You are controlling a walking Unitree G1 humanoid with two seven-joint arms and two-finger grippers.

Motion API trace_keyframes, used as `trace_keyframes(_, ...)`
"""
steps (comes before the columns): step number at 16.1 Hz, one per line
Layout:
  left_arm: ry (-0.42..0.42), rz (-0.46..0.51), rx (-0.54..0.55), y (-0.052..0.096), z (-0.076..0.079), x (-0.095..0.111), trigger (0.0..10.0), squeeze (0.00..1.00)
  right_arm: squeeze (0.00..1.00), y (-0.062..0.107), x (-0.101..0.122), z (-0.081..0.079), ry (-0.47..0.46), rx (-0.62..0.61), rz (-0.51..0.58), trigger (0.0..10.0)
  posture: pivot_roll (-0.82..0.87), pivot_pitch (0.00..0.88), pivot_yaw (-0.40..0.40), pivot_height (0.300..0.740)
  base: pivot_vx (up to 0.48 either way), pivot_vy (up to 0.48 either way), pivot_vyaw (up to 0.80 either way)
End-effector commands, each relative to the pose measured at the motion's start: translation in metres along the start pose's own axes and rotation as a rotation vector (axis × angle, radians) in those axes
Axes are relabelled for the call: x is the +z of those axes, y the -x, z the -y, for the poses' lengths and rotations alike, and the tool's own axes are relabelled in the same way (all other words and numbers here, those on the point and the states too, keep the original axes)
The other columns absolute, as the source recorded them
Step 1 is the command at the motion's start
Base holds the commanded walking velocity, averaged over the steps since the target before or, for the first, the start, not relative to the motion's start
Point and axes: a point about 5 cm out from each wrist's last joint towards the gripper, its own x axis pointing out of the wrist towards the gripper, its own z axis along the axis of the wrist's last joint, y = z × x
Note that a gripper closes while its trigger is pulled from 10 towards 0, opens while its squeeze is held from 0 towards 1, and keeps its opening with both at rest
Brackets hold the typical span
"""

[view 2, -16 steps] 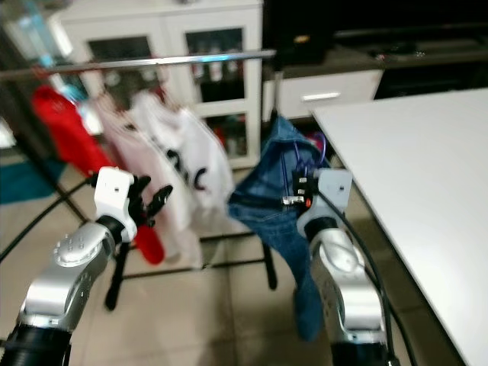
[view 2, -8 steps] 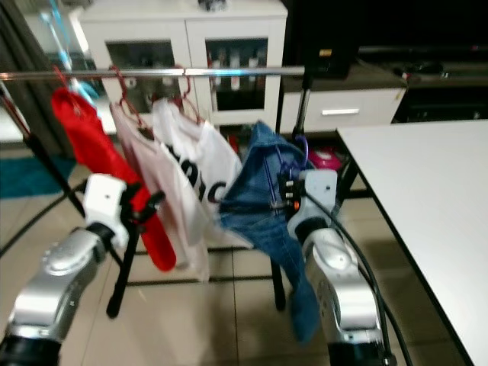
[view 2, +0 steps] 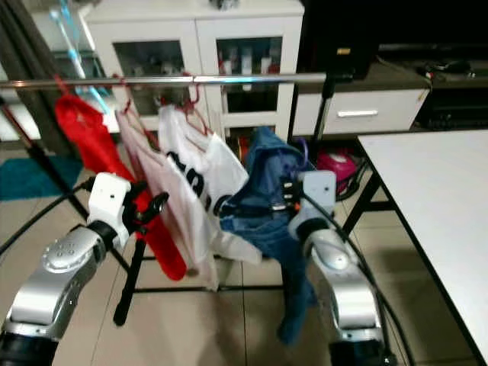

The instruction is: Hang hanger

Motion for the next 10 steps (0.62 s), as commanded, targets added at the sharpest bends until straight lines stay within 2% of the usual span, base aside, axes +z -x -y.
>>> trace_keyframes(1,-0.008,0.008,-0.027,-0.002,0.006,0.003,10.0,0.00,0.00,0.000,0.011,0.007,0.034,-0.018,0.059,10.0,-0.09,0.000,0.058,0.740,0.315,0.000,0.00)
trace_keyframes(6,-0.056,-0.005,-0.099,-0.004,0.009,0.002,10.0,0.00,0.00,-0.006,0.015,0.015,0.106,0.054,0.066,10.0,-0.09,0.000,0.068,0.740,0.311,0.000,0.00)
trace_keyframes(8,-0.065,-0.003,-0.131,-0.001,0.011,0.004,10.0,0.00,0.00,-0.008,0.023,0.033,0.160,0.067,0.074,10.0,-0.08,0.000,0.055,0.740,0.289,0.000,0.00)
trace_keyframes(9,-0.066,-0.004,-0.132,-0.001,0.011,0.003,10.0,0.00,0.00,-0.009,0.025,0.035,0.166,0.089,0.076,10.0,-0.08,0.000,0.052,0.740,0.289,0.000,0.00)
trace_keyframes(10,-0.072,0.001,-0.153,-0.001,0.012,0.004,10.0,0.00,0.00,-0.009,0.024,0.034,0.194,0.172,0.054,10.0,-0.07,0.000,0.046,0.740,0.285,0.000,0.00)
